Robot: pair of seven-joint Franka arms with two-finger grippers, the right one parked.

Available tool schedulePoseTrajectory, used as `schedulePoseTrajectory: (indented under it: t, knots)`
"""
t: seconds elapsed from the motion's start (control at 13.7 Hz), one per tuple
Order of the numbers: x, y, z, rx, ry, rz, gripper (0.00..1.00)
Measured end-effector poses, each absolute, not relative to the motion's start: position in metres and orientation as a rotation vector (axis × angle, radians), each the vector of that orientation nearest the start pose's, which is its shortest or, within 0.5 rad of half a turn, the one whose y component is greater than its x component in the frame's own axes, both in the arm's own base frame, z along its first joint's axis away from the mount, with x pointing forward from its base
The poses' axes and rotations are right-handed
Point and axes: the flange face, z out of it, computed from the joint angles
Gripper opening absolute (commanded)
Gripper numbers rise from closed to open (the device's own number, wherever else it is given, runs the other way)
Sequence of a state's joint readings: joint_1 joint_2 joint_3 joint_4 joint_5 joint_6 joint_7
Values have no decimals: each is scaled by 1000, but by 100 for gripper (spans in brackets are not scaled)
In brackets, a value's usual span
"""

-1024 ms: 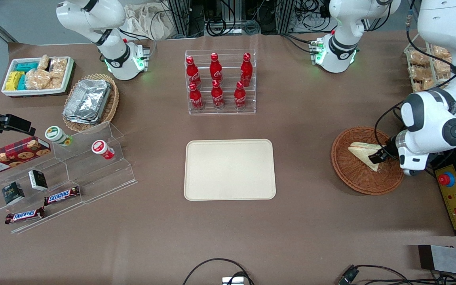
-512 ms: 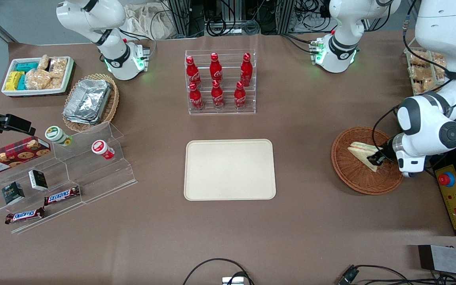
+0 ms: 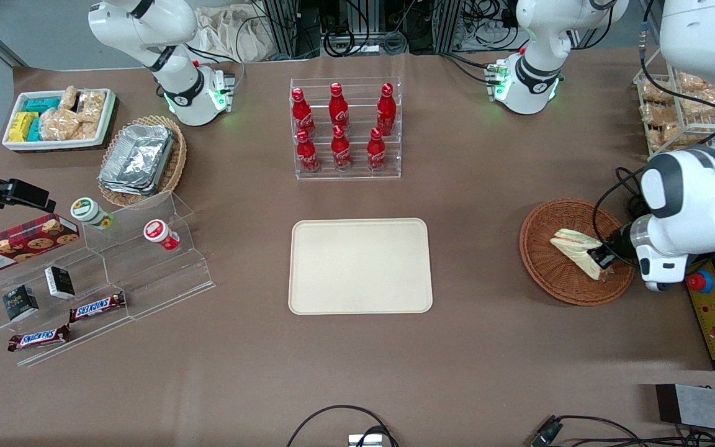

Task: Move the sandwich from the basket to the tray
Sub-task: 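Lift the sandwich out of the basket with the left gripper, then carry the sandwich over the cream tray and lower it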

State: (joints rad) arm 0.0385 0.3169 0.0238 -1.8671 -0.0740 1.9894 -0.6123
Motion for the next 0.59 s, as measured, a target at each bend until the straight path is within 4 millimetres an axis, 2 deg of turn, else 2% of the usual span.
schedulePoseTrajectory:
  t: [0.22,0.37,0.44,0.51,0.59]
  knots:
    - [628,-19,411,-3030,-888,300,0]
    - [634,-69,450,-3067,-701,239,0]
    - [633,-103,460,-3081,-600,210,0]
    - [629,-144,461,-3098,-493,205,0]
    - [621,-188,451,-3108,-383,226,0]
